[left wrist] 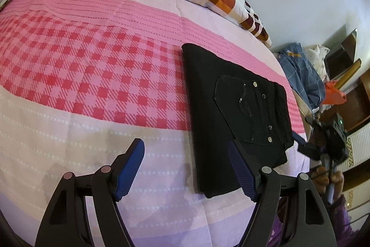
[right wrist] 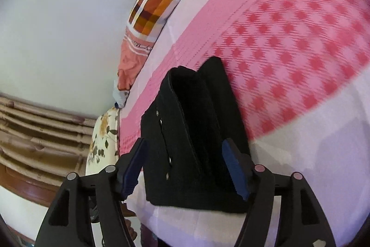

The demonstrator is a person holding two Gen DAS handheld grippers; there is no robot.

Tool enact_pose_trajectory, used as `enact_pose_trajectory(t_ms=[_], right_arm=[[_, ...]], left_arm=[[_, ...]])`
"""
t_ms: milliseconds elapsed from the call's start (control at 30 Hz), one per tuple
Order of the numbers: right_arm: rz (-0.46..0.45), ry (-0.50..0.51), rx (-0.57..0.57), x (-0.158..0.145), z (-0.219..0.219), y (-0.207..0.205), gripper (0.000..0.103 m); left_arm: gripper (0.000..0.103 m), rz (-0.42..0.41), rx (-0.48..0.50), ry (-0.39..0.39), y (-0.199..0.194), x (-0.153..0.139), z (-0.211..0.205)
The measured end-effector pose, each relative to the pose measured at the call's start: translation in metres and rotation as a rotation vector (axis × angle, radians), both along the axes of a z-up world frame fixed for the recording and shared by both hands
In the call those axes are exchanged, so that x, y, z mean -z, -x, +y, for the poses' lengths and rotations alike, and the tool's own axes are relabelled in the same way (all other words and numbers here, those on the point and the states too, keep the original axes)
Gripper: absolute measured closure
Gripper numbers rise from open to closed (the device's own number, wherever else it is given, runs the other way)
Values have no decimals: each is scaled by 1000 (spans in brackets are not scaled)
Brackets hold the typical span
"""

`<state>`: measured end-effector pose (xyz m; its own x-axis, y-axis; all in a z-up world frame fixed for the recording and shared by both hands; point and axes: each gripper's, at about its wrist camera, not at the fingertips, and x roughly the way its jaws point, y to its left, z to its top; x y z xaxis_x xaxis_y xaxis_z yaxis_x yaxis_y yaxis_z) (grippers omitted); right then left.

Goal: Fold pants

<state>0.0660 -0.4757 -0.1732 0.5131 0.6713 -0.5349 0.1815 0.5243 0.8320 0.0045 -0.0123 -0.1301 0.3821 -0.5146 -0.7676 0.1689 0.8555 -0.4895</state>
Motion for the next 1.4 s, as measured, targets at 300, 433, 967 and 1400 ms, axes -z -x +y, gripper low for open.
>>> enact_pose_trajectory(t_ms=[300,433,967,1400], right_arm=[[14,88,-164,17,38,-32,46],[28,142,-201,17,49,-34,81],[-7,44,-38,5,6,-9,89],[46,78,-48,26,9,-11,90]], left_arm=[[28,16,22,-19,0,2,-7],[28,33,12,-23,-3,7,-7],[28,9,39,-71,-17,0,-22],[27,-1,20,-89,-22,3,-15]])
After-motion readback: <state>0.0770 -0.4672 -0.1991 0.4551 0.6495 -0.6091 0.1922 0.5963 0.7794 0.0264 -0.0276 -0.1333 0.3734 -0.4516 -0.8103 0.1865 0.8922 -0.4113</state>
